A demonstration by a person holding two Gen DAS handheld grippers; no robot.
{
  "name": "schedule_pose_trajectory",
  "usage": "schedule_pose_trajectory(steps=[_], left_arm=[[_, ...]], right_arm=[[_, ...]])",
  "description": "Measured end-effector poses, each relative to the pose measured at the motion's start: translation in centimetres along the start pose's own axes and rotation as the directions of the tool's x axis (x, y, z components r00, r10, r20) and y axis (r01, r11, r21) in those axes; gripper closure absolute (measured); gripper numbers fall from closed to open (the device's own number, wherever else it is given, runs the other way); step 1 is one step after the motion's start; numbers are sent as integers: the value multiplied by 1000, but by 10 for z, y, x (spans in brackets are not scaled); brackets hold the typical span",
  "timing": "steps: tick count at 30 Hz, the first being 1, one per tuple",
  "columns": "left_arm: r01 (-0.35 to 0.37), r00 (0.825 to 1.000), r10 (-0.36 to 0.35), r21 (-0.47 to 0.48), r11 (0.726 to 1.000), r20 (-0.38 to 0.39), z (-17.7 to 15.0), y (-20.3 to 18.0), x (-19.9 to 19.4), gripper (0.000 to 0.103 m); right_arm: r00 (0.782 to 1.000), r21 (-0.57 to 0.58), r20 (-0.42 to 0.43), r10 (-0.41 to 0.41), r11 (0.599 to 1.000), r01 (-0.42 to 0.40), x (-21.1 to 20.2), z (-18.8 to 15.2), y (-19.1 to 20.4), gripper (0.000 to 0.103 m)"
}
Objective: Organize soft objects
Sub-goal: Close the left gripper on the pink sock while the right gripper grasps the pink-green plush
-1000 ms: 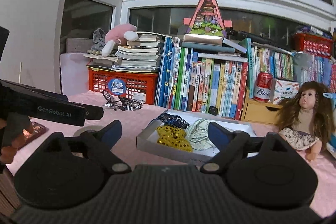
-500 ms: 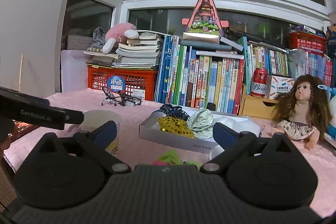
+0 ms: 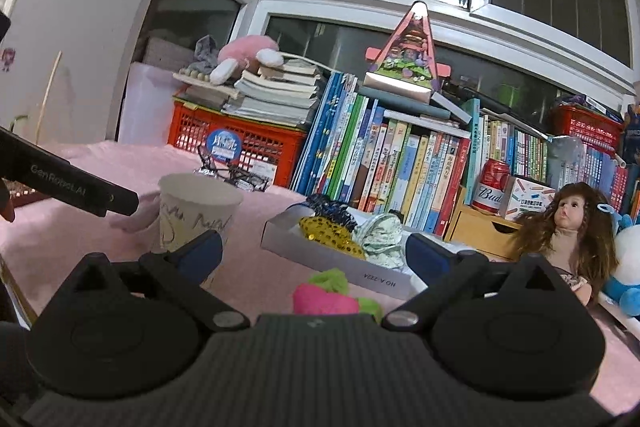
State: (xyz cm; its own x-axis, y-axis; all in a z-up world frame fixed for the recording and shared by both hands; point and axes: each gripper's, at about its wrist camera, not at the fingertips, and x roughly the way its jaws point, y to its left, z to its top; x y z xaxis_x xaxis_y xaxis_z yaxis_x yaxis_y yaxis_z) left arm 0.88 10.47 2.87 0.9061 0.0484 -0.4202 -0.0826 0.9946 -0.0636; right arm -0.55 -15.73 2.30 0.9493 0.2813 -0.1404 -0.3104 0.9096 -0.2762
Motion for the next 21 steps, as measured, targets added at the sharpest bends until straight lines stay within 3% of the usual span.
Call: schedule_pose_trajectory(steps=[11,21], left_arm=[[-19,999,20,22,1000,-43,-12,-2,19,2],[-28,997,31,48,998,-67,-14,-5,34,3]], right_arm=[[998,6,-55,34,999,-34,6,-11,7,7],[993,14,-120,5,1000,-3,21,-17,8,11]])
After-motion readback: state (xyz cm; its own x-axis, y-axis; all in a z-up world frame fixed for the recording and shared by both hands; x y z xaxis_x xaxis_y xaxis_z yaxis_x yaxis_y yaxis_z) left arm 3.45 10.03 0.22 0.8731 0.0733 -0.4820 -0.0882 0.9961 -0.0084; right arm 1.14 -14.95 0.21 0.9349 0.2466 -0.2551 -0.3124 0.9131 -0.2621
